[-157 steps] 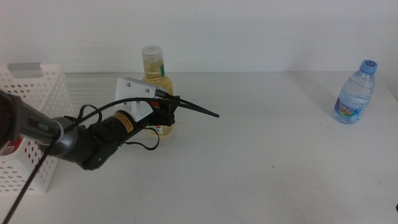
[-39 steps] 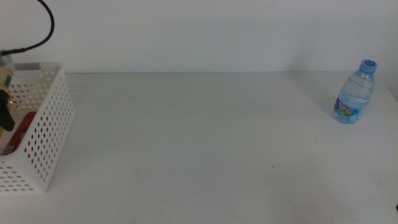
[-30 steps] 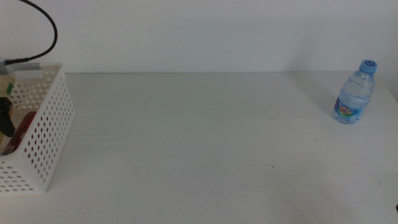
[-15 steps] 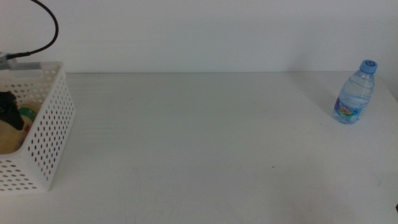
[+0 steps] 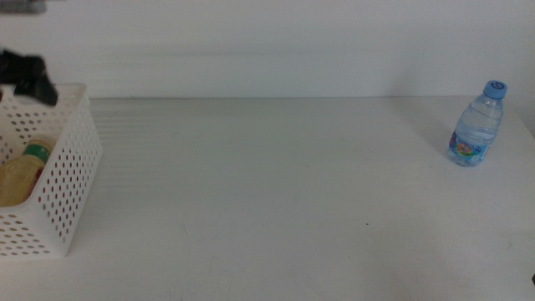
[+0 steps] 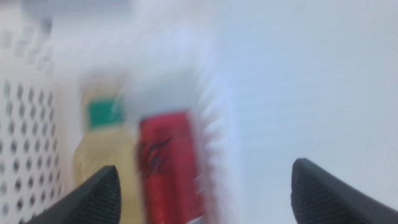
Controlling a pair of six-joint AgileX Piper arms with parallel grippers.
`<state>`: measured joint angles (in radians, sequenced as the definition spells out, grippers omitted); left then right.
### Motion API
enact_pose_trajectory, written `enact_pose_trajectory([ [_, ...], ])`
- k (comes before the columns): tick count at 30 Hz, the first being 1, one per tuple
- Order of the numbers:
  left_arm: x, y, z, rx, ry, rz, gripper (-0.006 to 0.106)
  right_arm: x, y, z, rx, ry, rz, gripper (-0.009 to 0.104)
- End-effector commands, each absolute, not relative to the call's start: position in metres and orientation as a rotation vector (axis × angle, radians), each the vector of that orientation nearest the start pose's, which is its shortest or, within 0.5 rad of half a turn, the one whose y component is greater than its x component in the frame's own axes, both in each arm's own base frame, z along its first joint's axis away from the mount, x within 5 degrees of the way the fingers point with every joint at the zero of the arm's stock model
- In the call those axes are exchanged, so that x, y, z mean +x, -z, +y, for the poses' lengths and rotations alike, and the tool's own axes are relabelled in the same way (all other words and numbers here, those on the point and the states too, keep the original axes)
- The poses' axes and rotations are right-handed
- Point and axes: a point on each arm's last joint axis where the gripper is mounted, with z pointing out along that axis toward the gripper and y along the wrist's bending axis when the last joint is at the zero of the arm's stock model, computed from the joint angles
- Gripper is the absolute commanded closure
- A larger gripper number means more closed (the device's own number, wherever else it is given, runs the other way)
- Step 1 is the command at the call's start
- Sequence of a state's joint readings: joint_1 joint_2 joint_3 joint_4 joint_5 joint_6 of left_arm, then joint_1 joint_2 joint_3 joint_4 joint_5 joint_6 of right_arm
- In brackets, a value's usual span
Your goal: Use arms to grab the bottles and put them into the dustbin to the left of the table.
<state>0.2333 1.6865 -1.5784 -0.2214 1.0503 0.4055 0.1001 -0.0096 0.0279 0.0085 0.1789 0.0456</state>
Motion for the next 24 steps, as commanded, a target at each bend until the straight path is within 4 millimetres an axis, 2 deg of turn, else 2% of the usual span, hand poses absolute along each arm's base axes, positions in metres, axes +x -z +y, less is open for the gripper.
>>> enact_pose_trajectory([
  [1,0.343,-0.384,0.043,0.174,0.079,2.411,0.01,0.054,-0.199,0.005,-0.046,-0.103,1.569,0.023],
  [7,0.301,-0.415,-0.016,0.376,0.081,2.169,0.01,0.054,-0.199,0.005,-0.046,-0.103,1.569,0.023],
  [12,0.246,-0.417,-0.051,0.489,0.129,2.016,0.01,0.054,-0.199,0.005,-0.046,-0.103,1.569,0.023],
  [15,0.215,-0.411,-0.06,0.523,0.155,1.94,0.01,0.054,-0.199,0.005,-0.046,-0.103,1.569,0.023],
  [19,0.179,-0.4,-0.062,0.54,0.183,1.852,0.01,0.054,-0.199,0.005,-0.046,-0.103,1.569,0.023],
  [24,0.145,-0.379,-0.058,0.562,0.219,1.868,0.01,0.054,-0.199,0.005,-0.046,-0.103,1.569,0.023],
])
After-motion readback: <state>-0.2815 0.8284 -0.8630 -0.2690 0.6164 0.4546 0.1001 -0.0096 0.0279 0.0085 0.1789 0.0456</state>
